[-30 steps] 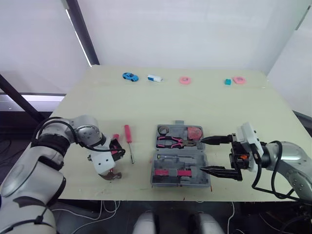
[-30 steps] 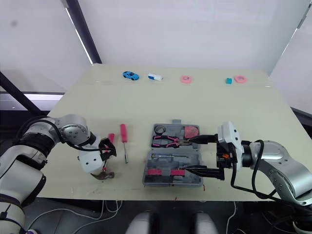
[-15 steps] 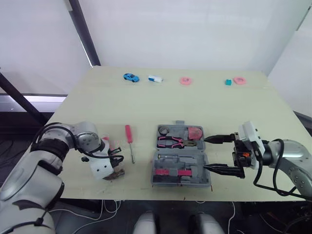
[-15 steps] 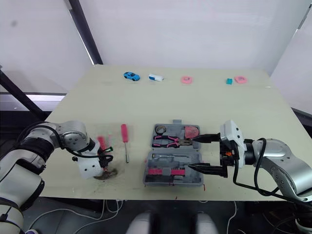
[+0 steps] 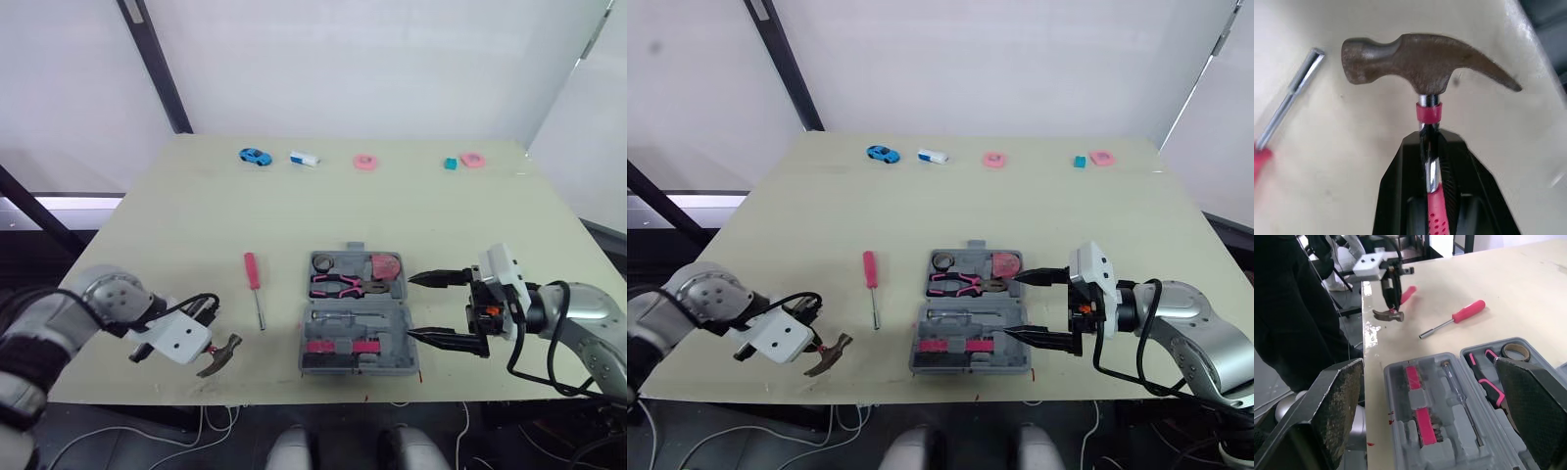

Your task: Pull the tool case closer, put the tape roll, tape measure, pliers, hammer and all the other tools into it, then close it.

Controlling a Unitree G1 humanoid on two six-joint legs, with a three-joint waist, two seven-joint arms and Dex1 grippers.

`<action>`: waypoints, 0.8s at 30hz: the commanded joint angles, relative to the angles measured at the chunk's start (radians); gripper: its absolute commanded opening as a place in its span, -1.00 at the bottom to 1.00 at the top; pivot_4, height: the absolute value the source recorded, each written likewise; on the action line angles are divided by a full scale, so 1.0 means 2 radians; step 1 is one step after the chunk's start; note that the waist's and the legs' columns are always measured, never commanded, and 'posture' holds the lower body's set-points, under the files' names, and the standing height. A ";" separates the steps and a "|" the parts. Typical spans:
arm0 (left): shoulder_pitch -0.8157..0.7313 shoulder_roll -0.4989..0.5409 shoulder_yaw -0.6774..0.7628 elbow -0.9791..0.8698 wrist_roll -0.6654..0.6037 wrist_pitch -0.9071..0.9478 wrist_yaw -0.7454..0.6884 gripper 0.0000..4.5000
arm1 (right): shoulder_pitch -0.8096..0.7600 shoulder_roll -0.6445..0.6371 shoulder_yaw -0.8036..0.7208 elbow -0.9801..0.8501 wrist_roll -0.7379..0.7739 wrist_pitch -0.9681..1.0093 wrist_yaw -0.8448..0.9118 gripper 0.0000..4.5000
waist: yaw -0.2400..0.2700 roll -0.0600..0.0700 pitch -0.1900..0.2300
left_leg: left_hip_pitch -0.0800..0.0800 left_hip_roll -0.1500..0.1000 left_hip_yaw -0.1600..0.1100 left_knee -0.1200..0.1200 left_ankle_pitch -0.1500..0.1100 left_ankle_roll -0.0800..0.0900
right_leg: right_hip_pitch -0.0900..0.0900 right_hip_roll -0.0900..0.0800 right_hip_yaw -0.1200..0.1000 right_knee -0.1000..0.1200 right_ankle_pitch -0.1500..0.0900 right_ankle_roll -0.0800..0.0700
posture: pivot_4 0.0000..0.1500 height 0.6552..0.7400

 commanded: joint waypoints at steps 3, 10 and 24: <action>0.160 0.018 0.157 -0.144 -0.110 0.210 0.078 -0.99 | -0.003 0.002 -0.008 -0.008 0.002 -0.011 0.005 1.00 | -0.001 0.000 0.000 | 0.000 0.000 0.000 0.000 0.000 0.000 | 0.000 0.000 0.000 0.000 0.000 0.000 | 1.00 1.00; 0.293 -0.073 0.306 -0.261 -0.175 0.446 0.185 -0.99 | -0.001 0.005 -0.005 -0.001 -0.002 -0.017 0.010 1.00 | 0.001 0.001 0.001 | 0.001 0.000 0.001 0.000 0.000 0.000 | 0.000 0.000 0.000 0.001 -0.001 0.001 | 1.00 1.00; 0.272 -0.337 0.417 -0.398 -0.313 0.818 0.446 -0.99 | 0.008 0.012 -0.007 -0.003 -0.007 -0.021 0.001 1.00 | 0.003 0.000 0.000 | 0.001 -0.001 -0.001 0.000 0.000 0.000 | 0.000 0.000 0.000 0.001 0.000 0.000 | 1.00 1.00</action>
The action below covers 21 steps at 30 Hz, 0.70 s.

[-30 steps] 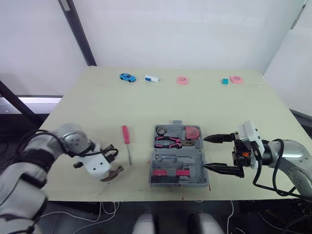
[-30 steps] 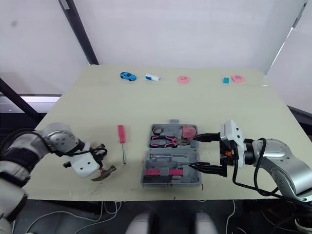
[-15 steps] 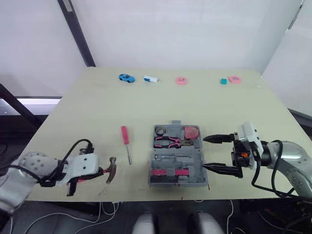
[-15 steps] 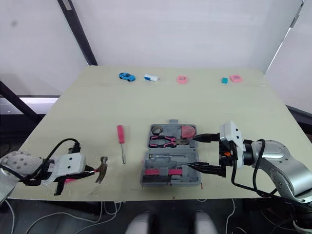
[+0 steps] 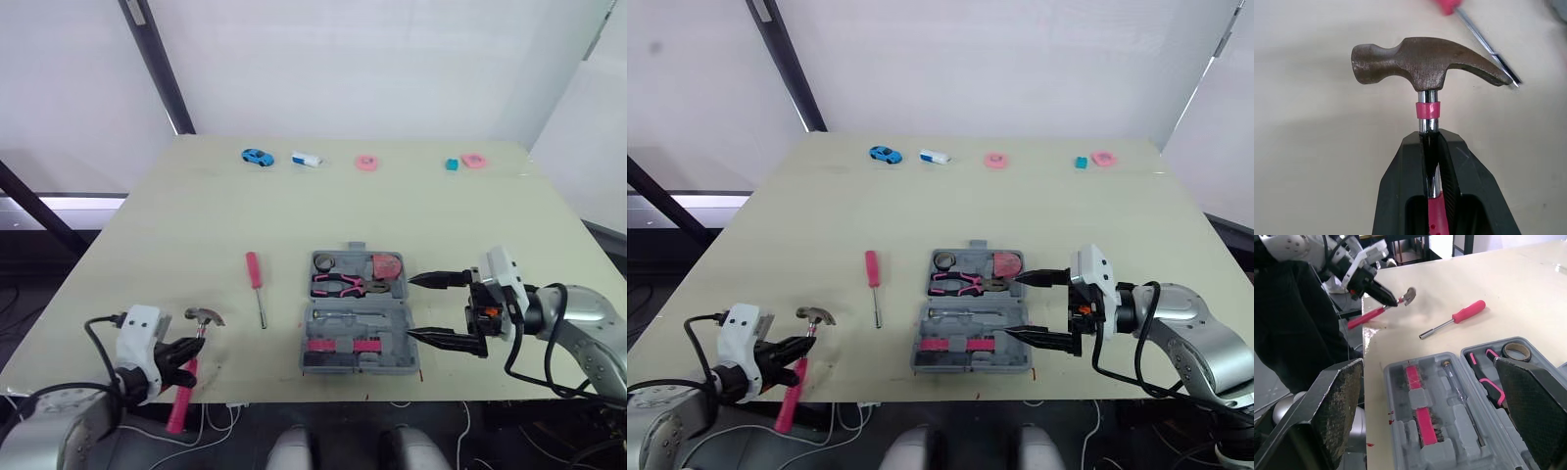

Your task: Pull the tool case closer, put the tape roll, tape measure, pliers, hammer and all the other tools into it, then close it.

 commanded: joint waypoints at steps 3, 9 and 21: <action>-0.054 -0.045 0.008 -0.029 -0.023 0.076 0.072 -0.99 | 0.007 0.004 -0.009 -0.025 0.005 -0.005 -0.011 1.00 | 0.003 0.000 0.000 | 0.000 0.000 0.000 0.000 0.000 0.000 | 0.000 0.000 0.000 0.000 0.000 0.000 | 1.00 1.00; -0.108 -0.056 -0.014 0.013 0.001 0.096 0.109 -0.99 | 0.009 0.007 -0.008 -0.029 0.004 -0.006 -0.017 1.00 | 0.004 0.000 0.000 | 0.000 0.000 0.000 0.000 0.000 0.000 | 0.000 0.000 0.000 0.000 0.000 0.000 | 1.00 1.00; -0.165 -0.066 -0.075 0.124 0.072 0.005 0.134 -0.19 | 0.015 0.004 -0.011 -0.034 0.002 -0.007 -0.021 1.00 | 0.007 0.000 0.000 | 0.000 0.000 0.000 0.000 0.000 0.000 | 0.000 0.000 0.000 0.000 0.000 0.000 | 1.00 1.00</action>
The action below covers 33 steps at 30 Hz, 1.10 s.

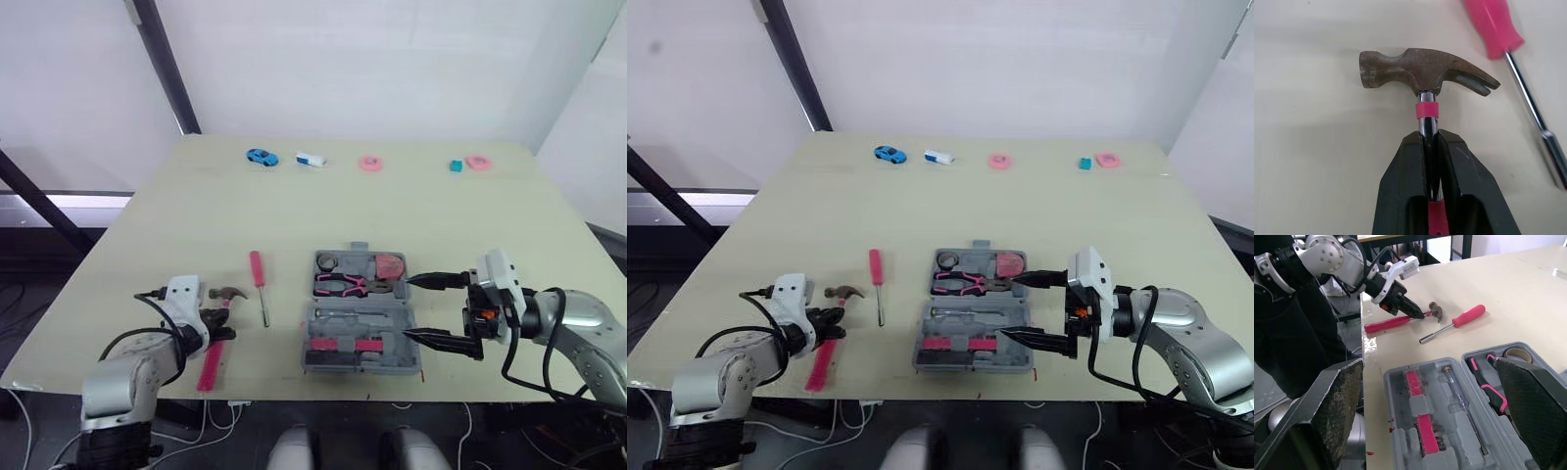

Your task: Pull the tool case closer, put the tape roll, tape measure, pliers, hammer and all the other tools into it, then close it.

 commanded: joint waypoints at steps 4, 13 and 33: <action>0.031 -0.014 0.007 -0.016 0.006 -0.057 -0.007 0.51 | 0.004 -0.002 -0.011 -0.017 0.001 -0.008 -0.002 1.00 | -0.001 0.000 0.000 | 0.000 0.000 0.000 0.000 0.000 0.000 | 0.000 0.000 0.000 0.000 0.000 0.000 | 1.00 1.00; 0.055 -0.067 0.010 -0.034 0.017 -0.123 0.026 0.71 | 0.001 -0.004 -0.013 -0.008 0.000 -0.010 0.006 1.00 | -0.002 0.000 0.000 | 0.000 0.000 0.000 0.000 0.000 0.000 | 0.000 0.000 0.000 0.000 0.000 0.000 | 1.00 1.00; 0.022 -0.089 -0.013 0.020 0.058 -0.183 0.049 -0.16 | -0.004 -0.004 -0.015 -0.004 -0.002 -0.011 0.014 1.00 | 0.001 0.000 0.000 | -0.001 0.000 0.000 0.000 0.000 0.000 | 0.000 0.000 0.000 -0.001 0.000 0.000 | 1.00 1.00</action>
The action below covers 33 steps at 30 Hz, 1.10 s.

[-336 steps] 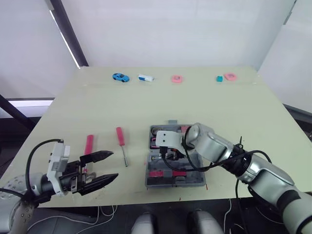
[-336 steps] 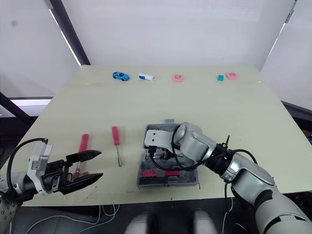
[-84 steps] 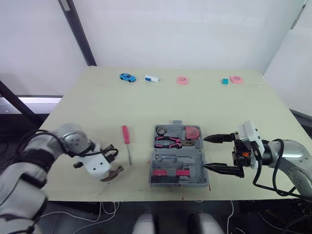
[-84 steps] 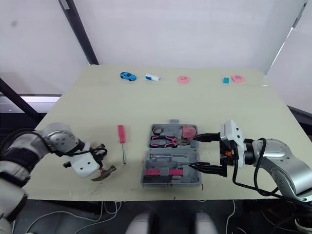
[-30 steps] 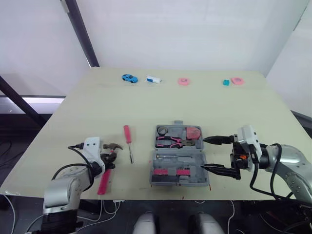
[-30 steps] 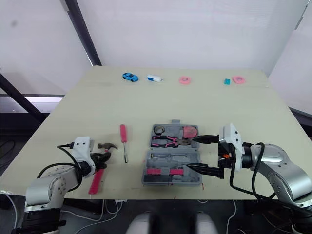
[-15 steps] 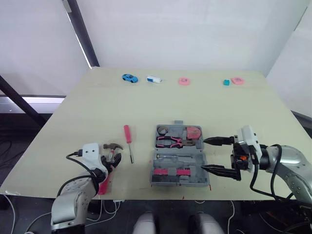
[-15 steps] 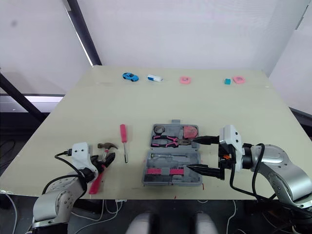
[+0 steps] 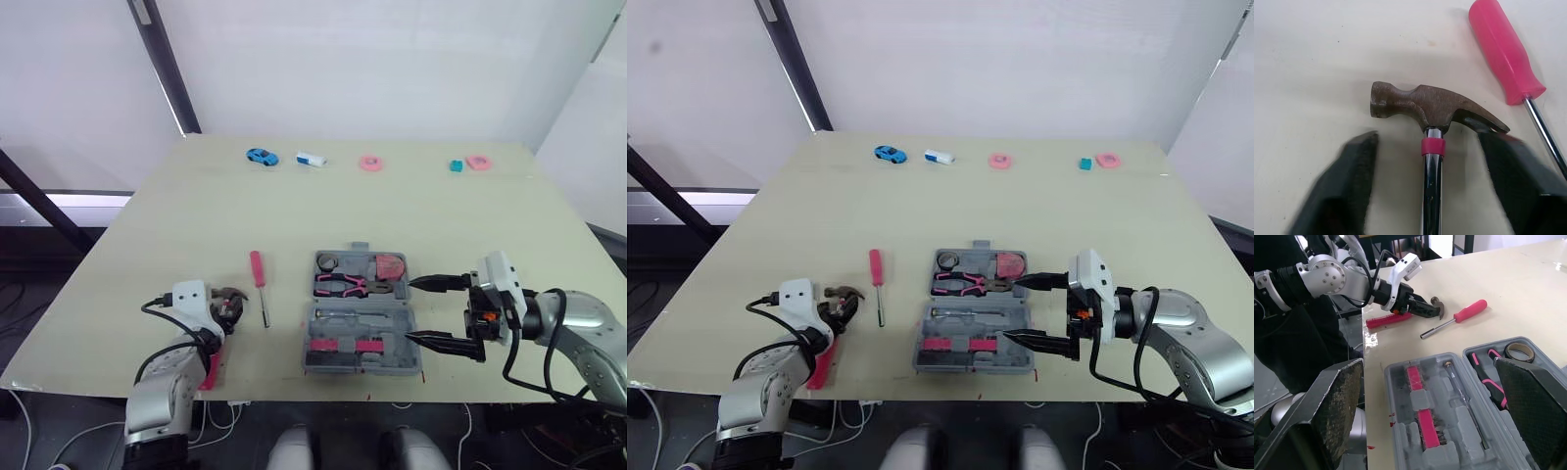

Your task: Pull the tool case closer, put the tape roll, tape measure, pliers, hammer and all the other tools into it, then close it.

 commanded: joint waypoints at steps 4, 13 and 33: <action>0.005 0.009 -0.012 -0.007 0.012 -0.014 -0.011 -0.98 | -0.005 -0.002 -0.014 -0.011 0.005 -0.010 0.002 1.00 | 0.000 0.000 0.000 | 0.000 0.000 0.000 0.000 0.000 0.000 | 0.000 0.000 0.000 0.000 0.000 0.000 | 1.00 1.00; 0.032 0.028 0.001 -0.030 0.002 -0.030 -0.045 -0.98 | -0.009 0.005 -0.011 -0.012 0.006 -0.016 0.002 1.00 | -0.002 0.000 0.000 | 0.000 0.000 0.000 0.000 0.000 0.000 | 0.000 0.000 0.000 0.000 0.000 0.000 | 1.00 1.00; -0.055 0.287 -0.100 -0.152 -0.138 0.035 -0.393 -0.98 | 0.032 -0.018 -0.065 -0.030 0.019 -0.025 0.009 1.00 | 0.002 -0.001 0.002 | -0.001 0.000 0.001 -0.001 0.000 0.000 | 0.000 -0.001 -0.001 -0.003 -0.001 -0.001 | 1.00 1.00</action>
